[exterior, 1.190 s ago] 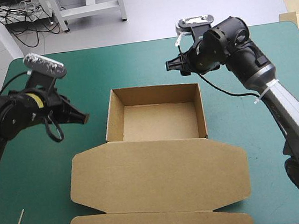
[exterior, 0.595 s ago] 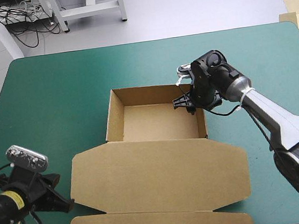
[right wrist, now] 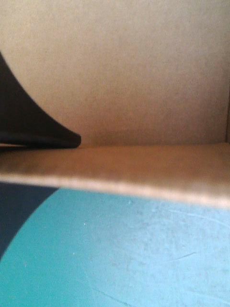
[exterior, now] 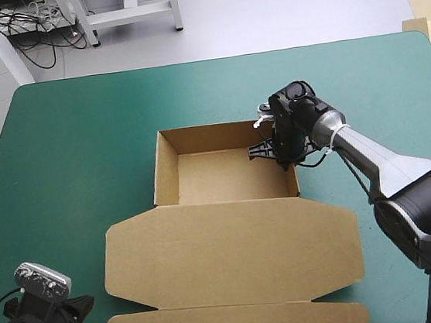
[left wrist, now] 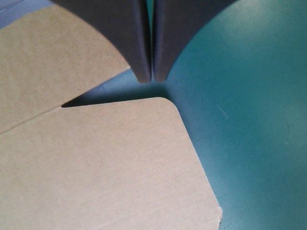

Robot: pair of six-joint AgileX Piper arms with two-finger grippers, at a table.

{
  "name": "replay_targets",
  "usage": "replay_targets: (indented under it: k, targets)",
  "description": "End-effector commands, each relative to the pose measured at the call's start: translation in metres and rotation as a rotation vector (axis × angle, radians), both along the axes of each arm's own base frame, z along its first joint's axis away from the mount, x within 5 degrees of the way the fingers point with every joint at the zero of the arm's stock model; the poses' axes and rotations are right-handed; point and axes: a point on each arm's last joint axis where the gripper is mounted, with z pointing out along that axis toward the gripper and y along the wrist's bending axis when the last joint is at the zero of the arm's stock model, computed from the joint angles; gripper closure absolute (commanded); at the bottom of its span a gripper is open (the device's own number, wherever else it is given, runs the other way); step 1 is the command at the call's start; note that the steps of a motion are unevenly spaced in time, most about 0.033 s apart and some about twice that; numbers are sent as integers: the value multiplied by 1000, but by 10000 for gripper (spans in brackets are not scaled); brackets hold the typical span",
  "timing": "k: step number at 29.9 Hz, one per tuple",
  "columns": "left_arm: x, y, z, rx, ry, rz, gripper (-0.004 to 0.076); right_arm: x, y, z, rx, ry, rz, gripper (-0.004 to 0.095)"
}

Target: Fold the box

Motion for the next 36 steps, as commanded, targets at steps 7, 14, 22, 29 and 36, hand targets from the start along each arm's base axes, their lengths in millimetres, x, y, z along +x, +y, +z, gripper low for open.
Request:
replay_targets:
  k: [7,14,22,29,36]
  targets:
    - [4,-1,4,-6,-41,2,734,13,-45,57,11,-137,-46,928]
    - [5,-1,-13,24,22,3,734,37,-142,92,-8,-254,-225,928]
    - [4,-1,-16,35,44,2,734,24,-293,106,-163,-302,-562,928]
    - [5,-1,-16,38,39,4,734,3,-350,105,-176,-297,-715,914]
    - [7,2,-15,69,14,16,734,3,-351,105,-209,-282,-623,530]
